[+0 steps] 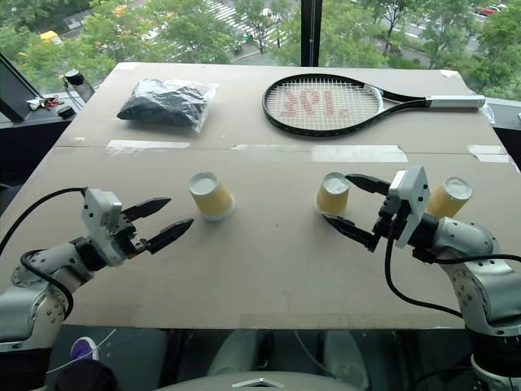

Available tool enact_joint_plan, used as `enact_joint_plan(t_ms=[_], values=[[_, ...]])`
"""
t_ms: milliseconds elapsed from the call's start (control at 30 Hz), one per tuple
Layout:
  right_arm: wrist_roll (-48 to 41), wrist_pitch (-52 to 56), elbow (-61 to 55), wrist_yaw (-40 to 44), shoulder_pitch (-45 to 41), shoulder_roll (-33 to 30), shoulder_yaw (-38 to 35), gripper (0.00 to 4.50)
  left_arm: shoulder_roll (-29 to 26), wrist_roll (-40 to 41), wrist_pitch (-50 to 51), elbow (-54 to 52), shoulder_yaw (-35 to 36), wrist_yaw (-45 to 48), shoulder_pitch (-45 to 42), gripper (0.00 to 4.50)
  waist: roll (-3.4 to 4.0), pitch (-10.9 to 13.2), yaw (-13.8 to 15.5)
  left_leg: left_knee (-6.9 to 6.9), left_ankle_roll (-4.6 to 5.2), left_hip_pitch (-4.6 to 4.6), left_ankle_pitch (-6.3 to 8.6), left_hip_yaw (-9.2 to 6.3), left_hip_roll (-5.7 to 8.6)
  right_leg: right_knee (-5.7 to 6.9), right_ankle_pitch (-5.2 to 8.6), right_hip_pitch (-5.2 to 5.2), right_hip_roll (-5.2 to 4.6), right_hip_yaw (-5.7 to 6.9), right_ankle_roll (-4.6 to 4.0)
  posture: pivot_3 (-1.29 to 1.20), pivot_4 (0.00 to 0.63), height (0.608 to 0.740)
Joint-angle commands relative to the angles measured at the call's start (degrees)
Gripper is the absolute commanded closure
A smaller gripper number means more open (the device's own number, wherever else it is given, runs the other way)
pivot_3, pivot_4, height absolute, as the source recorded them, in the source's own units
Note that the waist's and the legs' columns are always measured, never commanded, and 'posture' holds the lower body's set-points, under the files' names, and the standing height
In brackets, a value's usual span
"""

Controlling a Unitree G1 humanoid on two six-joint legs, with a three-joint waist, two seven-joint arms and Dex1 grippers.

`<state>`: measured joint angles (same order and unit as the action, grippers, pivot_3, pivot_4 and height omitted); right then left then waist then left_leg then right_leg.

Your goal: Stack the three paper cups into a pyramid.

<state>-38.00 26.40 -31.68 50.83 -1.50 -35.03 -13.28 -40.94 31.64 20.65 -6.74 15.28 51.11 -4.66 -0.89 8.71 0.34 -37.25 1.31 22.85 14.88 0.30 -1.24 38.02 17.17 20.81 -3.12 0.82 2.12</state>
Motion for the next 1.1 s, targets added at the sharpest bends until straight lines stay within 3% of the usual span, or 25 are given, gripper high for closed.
enact_joint_plan(t_ms=[33,200,533,633,700,733,933,1100], values=[[-3.15,-1.46,-6.86,0.0,3.38,-0.65,-2.98,0.02,0.4,-2.95,-1.26,5.81,-3.43,1.02,-6.66,0.0,-0.01,0.0,0.25,-0.02,0.0,0.0,0.0,0.01,-0.02,-0.01,0.0,0.01,0.17,0.0,0.0,0.0,0.15,0.74],[-4.35,-1.87,-10.98,-1.86,9.12,-0.72,-4.34,0.02,2.63,-6.21,-3.88,12.25,-7.89,2.92,-14.39,0.0,-0.06,0.02,0.12,-0.08,0.0,0.0,0.0,0.19,0.02,-0.02,-0.01,0.01,0.22,-0.17,0.03,0.0,0.15,0.74],[-6.49,-3.54,-16.5,-3.57,17.42,-0.87,-7.93,0.02,5.09,-9.6,-6.5,18.06,-12.01,6.52,-21.05,0.0,-0.09,0.02,0.28,-0.13,0.0,0.0,0.0,0.17,-0.01,0.0,-0.01,0.01,0.27,-0.16,0.03,0.0,0.15,0.74],[-6.53,-3.78,-17.42,-4.69,18.64,-0.7,-8.26,0.0,5.49,-9.74,-6.29,18.49,-12.4,7.43,-21.8,0.84,-0.09,0.02,0.31,-0.14,0.0,0.0,0.0,0.17,-0.01,0.0,-0.01,0.01,0.27,-0.16,0.03,0.0,0.15,0.74],[-6.64,-3.96,-17.89,-5.32,19.38,-0.65,-8.52,0.0,5.64,-9.7,-6.12,18.72,-12.43,7.7,-22.31,1.72,-0.09,0.02,0.33,-0.15,0.0,0.0,0.0,0.16,-0.01,0.0,-0.01,0.0,0.27,-0.16,0.03,0.0,0.15,0.74],[-6.49,-4.16,-18.0,-5.56,19.85,-0.6,-8.74,0.0,5.65,-9.23,-5.63,18.53,-12.57,8.44,-22.95,1.9,-0.09,0.02,0.33,-0.14,0.0,0.0,0.0,0.16,-0.01,0.0,-0.01,0.0,0.27,-0.16,0.03,0.0,0.15,0.74],[-5.07,-5.75,-18.62,-6.8,22.22,-0.04,-8.51,0.0,6.48,-8.36,-1.89,18.58,-14.37,11.7,-28.83,1.9,-0.1,0.03,0.47,-0.18,0.0,0.02,0.0,0.15,0.0,0.01,-0.01,0.0,0.3,-0.13,0.03,0.0,0.15,0.74],[-3.77,-7.11,-19.28,-8.16,23.84,0.55,-8.13,0.0,11.59,-8.75,0.3,21.54,-17.94,13.62,-36.08,1.9,-0.12,0.03,0.54,-0.21,-0.01,0.03,-0.01,0.14,0.02,0.01,0.0,-0.03,0.33,-0.12,0.04,0.0,0.15,0.74]])
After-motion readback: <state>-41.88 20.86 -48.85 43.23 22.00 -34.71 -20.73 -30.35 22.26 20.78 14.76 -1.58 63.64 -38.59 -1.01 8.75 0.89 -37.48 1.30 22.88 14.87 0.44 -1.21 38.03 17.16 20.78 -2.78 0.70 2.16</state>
